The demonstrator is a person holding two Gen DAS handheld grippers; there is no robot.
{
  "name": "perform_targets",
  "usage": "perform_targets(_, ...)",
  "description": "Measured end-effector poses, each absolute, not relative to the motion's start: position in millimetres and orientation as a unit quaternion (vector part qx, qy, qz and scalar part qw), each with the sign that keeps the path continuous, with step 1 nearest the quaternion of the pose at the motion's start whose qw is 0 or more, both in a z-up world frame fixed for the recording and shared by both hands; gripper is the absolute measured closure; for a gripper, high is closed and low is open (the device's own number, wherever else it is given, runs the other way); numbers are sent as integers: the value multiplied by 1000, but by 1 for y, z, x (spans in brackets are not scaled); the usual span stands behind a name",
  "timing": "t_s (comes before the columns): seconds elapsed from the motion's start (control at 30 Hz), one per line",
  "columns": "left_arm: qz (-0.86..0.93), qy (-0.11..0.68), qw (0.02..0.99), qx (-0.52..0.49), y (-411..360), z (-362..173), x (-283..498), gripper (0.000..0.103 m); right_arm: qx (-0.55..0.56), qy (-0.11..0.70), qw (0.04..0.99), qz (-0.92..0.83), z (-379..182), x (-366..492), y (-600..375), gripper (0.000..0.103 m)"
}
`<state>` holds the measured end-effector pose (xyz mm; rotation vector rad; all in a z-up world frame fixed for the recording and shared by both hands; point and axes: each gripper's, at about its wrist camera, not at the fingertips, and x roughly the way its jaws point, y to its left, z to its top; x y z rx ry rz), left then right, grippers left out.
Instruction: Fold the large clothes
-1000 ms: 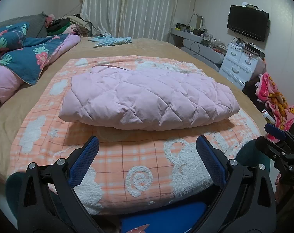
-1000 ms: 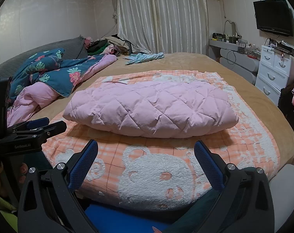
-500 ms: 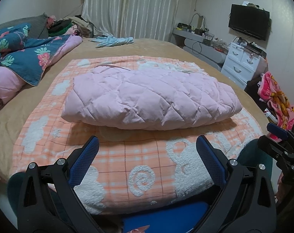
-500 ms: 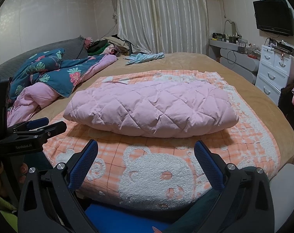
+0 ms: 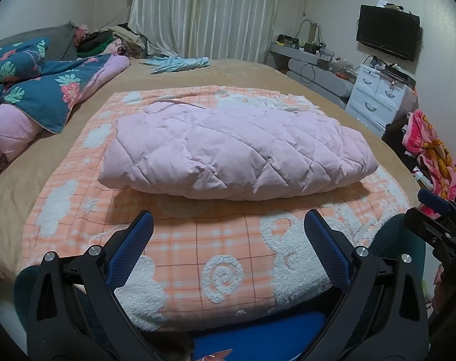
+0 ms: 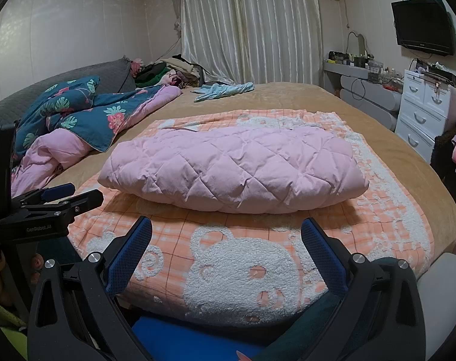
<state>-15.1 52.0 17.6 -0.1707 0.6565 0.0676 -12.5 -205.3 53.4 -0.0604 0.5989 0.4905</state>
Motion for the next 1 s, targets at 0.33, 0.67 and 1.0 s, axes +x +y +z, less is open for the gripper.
perform_targets(0.33, 34, 324, 942, -84, 59, 17, -16, 9, -30, 293, 927, 234, 54, -12, -202, 4)
perform_targets(0.67, 40, 350, 930, -105, 84, 2, -10, 9, -15, 289, 943, 164, 53, 2, -229, 4)
perform_targets(1.0, 191, 333, 913, -136, 210, 3, 35, 9, 63, 278, 954, -91, 34, 65, -393, 4)
